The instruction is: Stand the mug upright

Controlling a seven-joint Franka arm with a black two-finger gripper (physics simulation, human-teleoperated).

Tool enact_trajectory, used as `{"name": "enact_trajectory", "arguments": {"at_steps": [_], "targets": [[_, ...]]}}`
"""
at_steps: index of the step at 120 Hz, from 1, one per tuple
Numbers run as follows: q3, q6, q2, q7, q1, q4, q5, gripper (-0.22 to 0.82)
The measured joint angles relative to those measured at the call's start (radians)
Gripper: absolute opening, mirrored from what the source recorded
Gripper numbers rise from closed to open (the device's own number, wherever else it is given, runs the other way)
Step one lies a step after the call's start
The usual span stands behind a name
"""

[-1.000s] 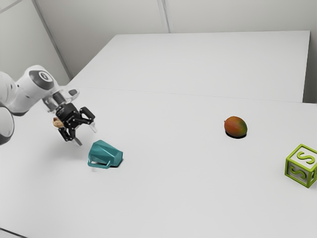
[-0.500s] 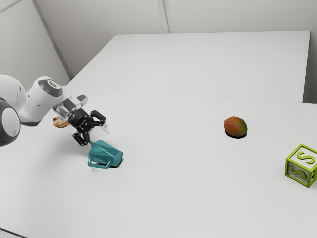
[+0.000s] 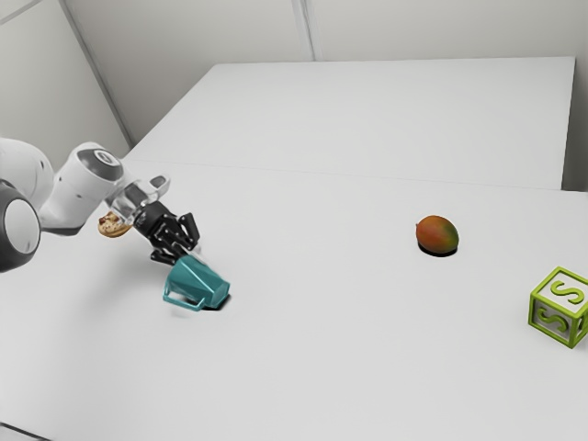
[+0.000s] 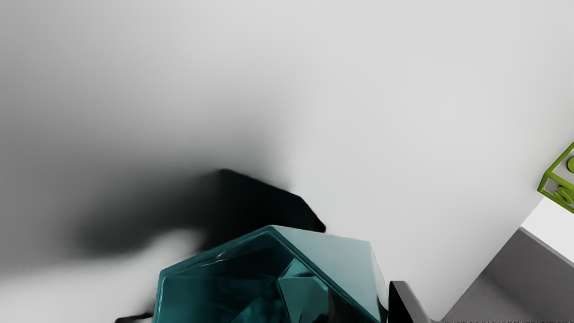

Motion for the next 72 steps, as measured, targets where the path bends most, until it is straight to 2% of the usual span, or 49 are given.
{"name": "enact_trajectory", "arguments": {"at_steps": [19, 40, 72], "targets": [[-0.016, 0.002, -0.004, -0.009, -0.002, 0.004, 0.005, -0.14], [-0.030, 0.009, -0.022, -0.026, -0.008, 0.003, 0.024, -0.17], [-0.064, 0.057, -0.177, -0.063, -0.081, -0.008, 0.220, -0.18]]}}
